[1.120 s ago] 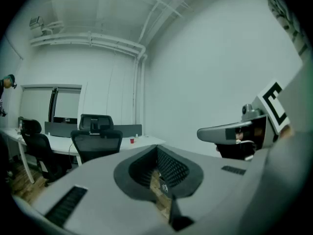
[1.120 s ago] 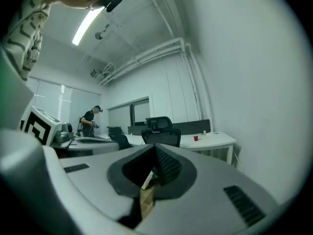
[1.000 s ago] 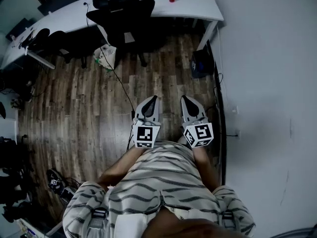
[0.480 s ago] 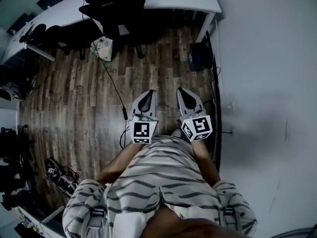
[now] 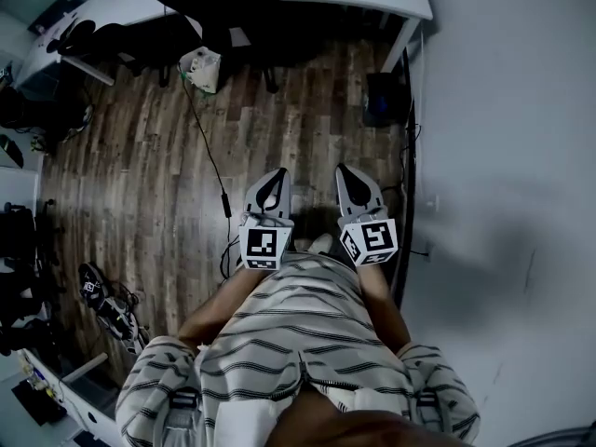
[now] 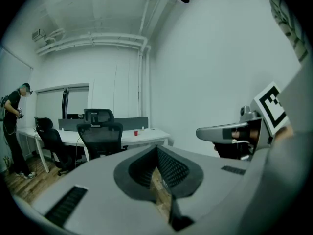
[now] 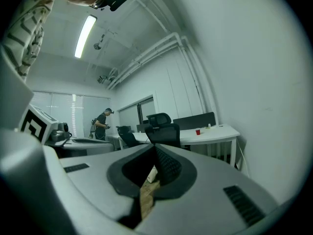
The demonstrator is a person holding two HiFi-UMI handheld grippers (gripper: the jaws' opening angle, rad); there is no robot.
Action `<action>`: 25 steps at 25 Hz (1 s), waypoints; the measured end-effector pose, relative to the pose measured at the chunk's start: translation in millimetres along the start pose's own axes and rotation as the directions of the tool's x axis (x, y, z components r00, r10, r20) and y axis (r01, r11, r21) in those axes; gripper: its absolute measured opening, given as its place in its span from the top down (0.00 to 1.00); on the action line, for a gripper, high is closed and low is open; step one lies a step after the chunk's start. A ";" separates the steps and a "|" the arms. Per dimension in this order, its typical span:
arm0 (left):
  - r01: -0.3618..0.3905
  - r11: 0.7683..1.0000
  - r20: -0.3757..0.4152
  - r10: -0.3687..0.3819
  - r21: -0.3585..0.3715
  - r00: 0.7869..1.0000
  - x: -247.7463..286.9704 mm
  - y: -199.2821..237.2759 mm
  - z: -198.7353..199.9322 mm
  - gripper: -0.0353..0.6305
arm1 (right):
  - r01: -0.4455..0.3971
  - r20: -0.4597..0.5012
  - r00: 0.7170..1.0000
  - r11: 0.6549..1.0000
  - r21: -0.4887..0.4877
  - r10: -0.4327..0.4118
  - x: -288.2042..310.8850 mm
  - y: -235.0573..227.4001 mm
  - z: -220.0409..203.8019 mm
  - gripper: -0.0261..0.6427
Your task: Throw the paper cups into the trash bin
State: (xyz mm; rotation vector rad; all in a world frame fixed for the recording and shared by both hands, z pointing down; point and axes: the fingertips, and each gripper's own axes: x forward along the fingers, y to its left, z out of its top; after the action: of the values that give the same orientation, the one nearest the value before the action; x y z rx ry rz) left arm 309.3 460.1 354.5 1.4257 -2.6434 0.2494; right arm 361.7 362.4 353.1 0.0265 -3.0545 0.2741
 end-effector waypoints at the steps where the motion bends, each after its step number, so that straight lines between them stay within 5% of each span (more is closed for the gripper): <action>1: -0.004 1.000 -0.004 0.004 0.003 1.000 0.6 -0.7 -1.2 0.91 | 0.000 -0.007 1.000 1.000 0.006 0.000 1.3 -2.9 -3.5 0.95; 10: -0.021 1.000 -0.014 0.021 -0.023 1.000 51.3 22.1 -5.0 0.91 | -0.006 -0.038 0.999 1.000 -0.007 0.006 46.5 -33.5 -1.6 0.95; 25: 0.107 0.992 0.017 -0.106 -0.073 0.994 242.3 127.1 38.8 0.91 | 0.075 -0.038 0.996 0.996 -0.041 -0.077 239.7 -123.9 55.9 0.95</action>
State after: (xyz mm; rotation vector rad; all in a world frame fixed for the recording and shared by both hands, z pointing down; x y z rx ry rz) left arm 69.2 323.1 351.9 1.5434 -2.5474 0.1306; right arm 121.5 228.0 338.5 0.1331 -3.0106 0.2059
